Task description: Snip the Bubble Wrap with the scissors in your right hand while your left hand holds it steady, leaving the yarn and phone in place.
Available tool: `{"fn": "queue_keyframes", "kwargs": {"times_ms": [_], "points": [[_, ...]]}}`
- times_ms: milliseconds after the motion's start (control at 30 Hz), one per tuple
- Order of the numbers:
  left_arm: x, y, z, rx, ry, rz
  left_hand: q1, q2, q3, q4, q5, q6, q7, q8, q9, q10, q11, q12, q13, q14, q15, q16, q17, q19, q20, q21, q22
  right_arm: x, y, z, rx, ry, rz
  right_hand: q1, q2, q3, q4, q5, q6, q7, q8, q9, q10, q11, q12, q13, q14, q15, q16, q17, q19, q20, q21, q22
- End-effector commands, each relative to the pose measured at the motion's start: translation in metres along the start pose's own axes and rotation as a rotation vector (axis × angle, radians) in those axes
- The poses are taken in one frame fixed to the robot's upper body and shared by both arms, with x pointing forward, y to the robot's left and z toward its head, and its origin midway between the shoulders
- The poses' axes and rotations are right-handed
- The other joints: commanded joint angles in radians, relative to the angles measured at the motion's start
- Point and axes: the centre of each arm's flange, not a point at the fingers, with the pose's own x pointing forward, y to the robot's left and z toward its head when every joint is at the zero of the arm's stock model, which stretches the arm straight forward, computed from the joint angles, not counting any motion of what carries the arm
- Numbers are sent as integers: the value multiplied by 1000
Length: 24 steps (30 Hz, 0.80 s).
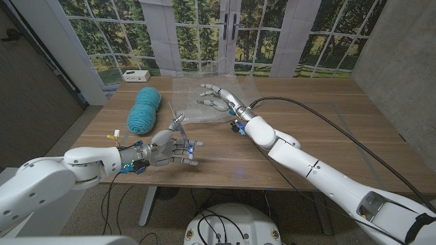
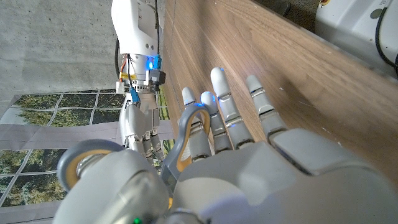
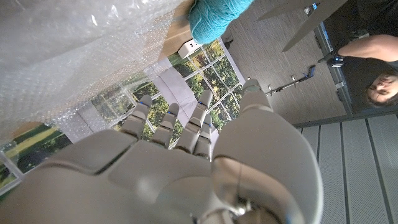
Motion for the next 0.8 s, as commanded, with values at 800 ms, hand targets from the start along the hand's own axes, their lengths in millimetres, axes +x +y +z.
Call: {"fn": "queue_keyframes", "kwargs": {"times_ms": [800], "points": [[3,2,4,15,5,-26,9,12,1,3,7,-131,119,4,-3,15,-6,4,-2,2,-2,6,-1,13,4,-12,3,8,25,4,-526,-73,-33,20,-10,11,1,-1,-24,-1,4,1,-25,-1,-54,-5,-24,-147,1,-12,18,11,4,3]]}}
